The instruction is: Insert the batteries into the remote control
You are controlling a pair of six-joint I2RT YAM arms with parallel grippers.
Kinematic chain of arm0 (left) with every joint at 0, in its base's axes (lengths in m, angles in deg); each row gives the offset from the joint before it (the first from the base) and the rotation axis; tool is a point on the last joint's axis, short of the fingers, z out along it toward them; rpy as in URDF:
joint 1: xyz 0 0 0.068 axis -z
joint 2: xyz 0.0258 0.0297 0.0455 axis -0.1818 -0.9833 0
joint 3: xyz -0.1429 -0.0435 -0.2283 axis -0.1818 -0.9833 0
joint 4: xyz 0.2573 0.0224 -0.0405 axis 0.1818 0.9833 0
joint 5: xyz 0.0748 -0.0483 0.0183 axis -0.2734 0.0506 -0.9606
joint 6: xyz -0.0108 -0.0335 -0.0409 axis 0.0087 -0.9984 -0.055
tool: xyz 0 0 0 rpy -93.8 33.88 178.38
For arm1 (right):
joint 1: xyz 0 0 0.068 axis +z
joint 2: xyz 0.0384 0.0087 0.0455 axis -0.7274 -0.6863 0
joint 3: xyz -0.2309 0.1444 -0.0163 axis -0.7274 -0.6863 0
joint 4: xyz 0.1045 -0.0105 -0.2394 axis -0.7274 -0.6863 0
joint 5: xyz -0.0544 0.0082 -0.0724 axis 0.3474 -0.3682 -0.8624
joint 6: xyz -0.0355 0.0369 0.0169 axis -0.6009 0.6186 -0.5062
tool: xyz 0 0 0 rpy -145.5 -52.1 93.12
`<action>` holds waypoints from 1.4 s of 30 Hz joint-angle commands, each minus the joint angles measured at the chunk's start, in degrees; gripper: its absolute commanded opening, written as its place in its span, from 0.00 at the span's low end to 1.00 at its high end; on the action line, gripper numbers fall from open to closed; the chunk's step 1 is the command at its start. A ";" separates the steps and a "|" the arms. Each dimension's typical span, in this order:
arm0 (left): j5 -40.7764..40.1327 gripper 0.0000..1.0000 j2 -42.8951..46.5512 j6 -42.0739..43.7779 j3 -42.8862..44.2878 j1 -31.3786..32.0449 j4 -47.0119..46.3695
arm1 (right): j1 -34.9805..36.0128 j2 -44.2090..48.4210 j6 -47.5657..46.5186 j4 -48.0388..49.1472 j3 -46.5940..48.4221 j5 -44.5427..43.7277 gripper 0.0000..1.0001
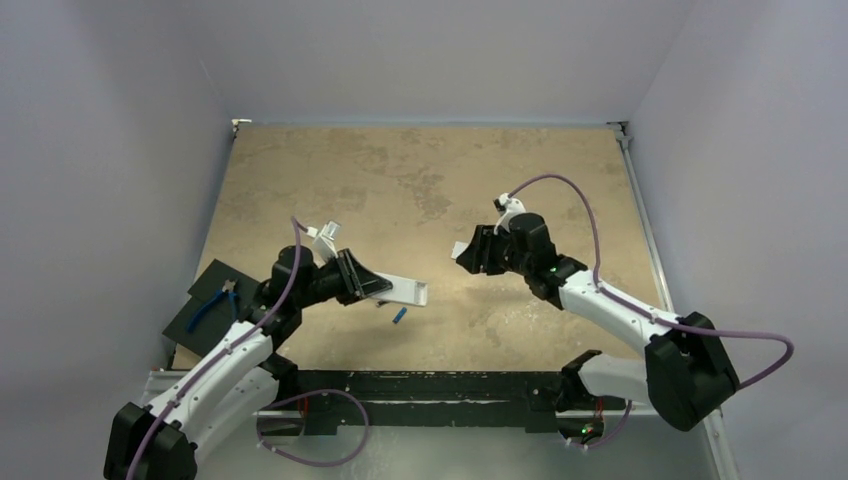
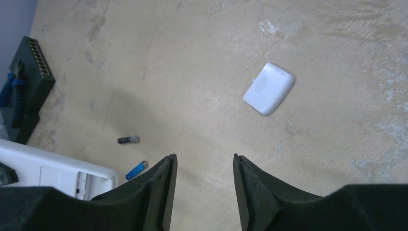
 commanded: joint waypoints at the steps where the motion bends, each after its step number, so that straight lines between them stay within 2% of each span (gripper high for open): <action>1: -5.59 0.00 2.69 5.84 5.11 -0.30 9.47 | 3.27 0.67 -2.01 -2.52 1.96 -5.99 0.53; 17: -21.46 0.00 10.01 16.60 15.96 -0.30 30.01 | 18.76 -6.40 2.92 -2.35 5.50 -11.31 0.53; 31: -25.82 0.00 13.35 18.62 19.43 -0.30 34.95 | 28.97 -12.66 9.15 -1.30 9.29 -17.88 0.57; 42: -30.13 0.00 14.26 23.13 25.72 -0.30 39.06 | 33.70 -18.72 12.67 -2.52 13.68 -21.71 0.59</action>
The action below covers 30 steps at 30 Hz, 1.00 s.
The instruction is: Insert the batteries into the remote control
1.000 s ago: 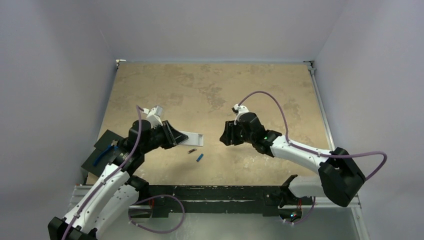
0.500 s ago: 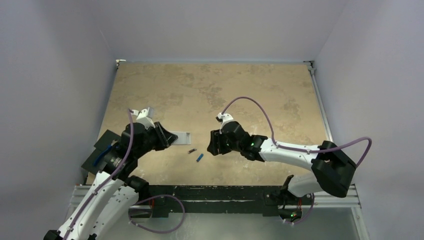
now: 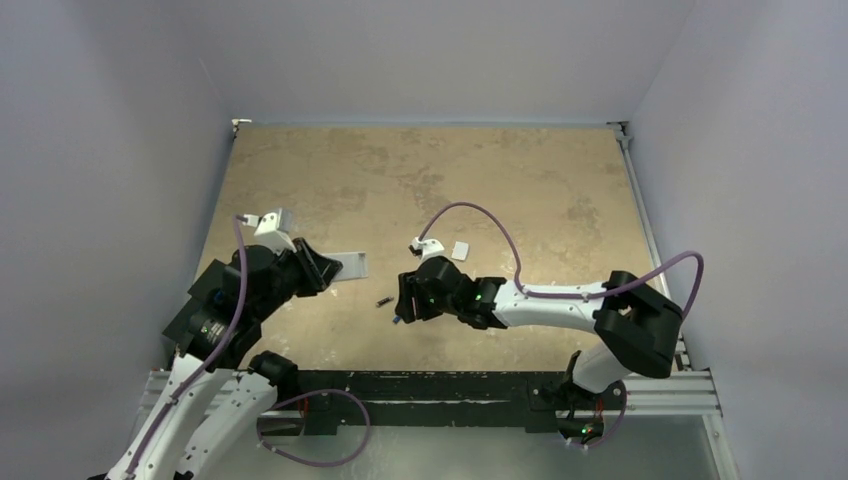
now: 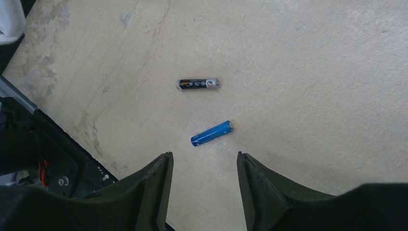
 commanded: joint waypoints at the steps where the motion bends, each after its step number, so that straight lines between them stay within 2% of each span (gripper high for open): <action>1: -3.41 0.00 0.44 3.91 4.55 -0.30 0.90 | 1.20 -1.75 2.42 0.08 3.87 -3.67 0.59; 21: -0.96 0.00 3.32 6.54 4.62 -0.30 0.66 | 5.39 -13.40 7.87 -12.90 14.94 -11.76 0.59; 30: 0.20 0.00 4.02 6.87 4.44 -0.34 0.43 | 5.84 -16.15 9.95 -15.52 17.21 -13.46 0.57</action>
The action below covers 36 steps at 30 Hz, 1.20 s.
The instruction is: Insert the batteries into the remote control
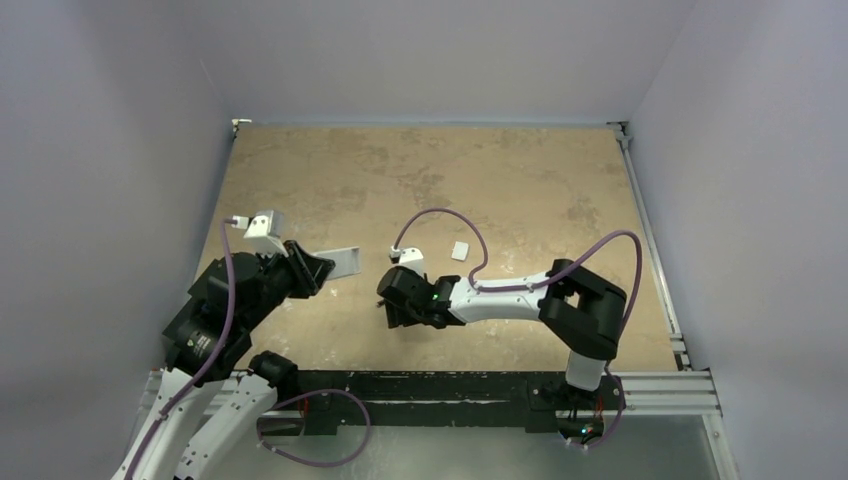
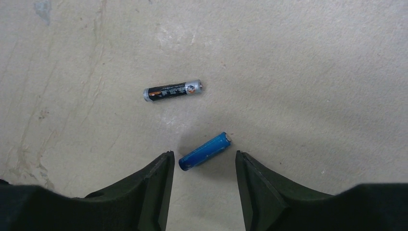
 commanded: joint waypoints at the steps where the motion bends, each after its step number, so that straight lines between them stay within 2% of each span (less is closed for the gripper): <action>1: 1.39 0.00 0.70 1.18 1.37 -0.25 -1.32 | 0.44 -0.88 2.54 -2.78 3.03 -3.88 0.56; 22: 2.04 0.00 1.32 1.74 1.30 -0.21 -1.76 | 2.88 -5.08 2.30 -8.05 6.36 -6.56 0.41; 30: 2.11 0.00 1.06 1.74 1.20 -0.21 -1.70 | 4.25 -6.17 1.70 -10.18 7.38 -8.75 0.40; 36: 2.12 0.00 0.63 1.55 1.27 -0.21 -1.64 | 4.26 -6.03 0.84 -9.84 7.10 -8.76 0.33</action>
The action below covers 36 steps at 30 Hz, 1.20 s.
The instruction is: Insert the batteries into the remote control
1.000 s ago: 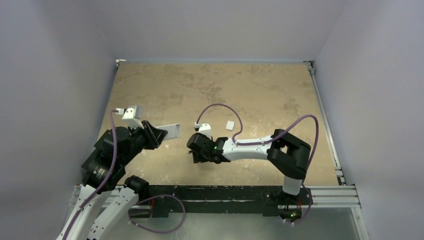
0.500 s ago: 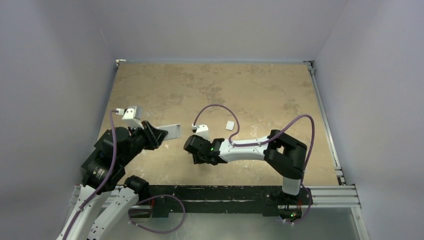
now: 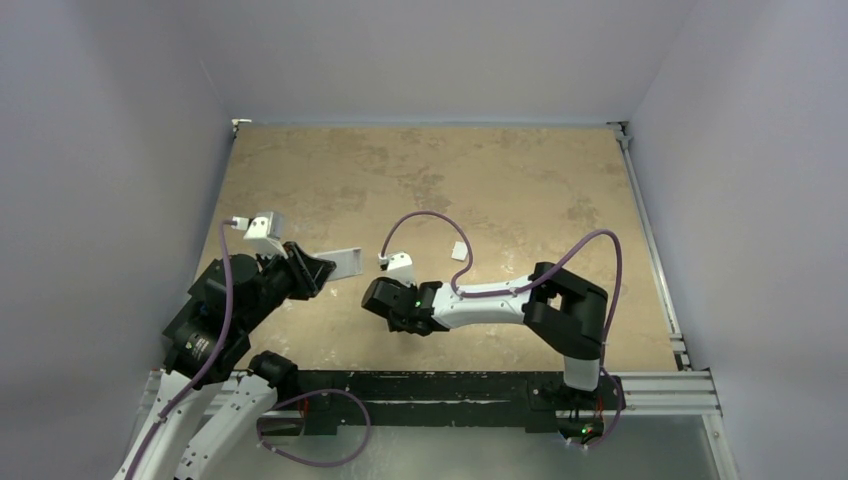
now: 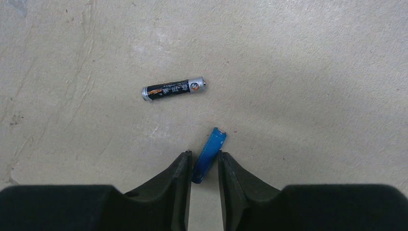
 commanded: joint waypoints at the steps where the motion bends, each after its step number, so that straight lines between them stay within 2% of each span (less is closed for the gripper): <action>1: 0.62 0.00 -0.33 1.37 1.25 -0.23 -1.58 | 0.30 -0.86 -0.55 -2.21 0.44 -0.59 0.32; 5: 0.53 0.00 -1.08 1.20 1.12 -0.23 -1.69 | 0.30 -0.18 -1.14 -1.80 -1.06 0.52 0.24; 10: 0.72 0.00 -2.11 0.99 1.02 -0.23 -1.99 | 0.30 1.93 -2.76 -0.02 -3.60 1.58 0.07; 14: 2.27 0.00 -3.63 0.47 0.55 -0.23 -2.84 | 0.30 4.83 -4.25 0.71 -5.42 1.77 0.00; 21: 7.14 0.00 -5.57 -3.49 -3.31 -0.23 -7.34 | 0.23 10.84 -6.94 -0.09 -8.60 0.74 0.00; 36: 18.72 0.00 -12.62 -13.32 -13.52 -0.23 -23.29 | -0.70 24.76 -11.31 -2.96 -14.86 -0.77 0.00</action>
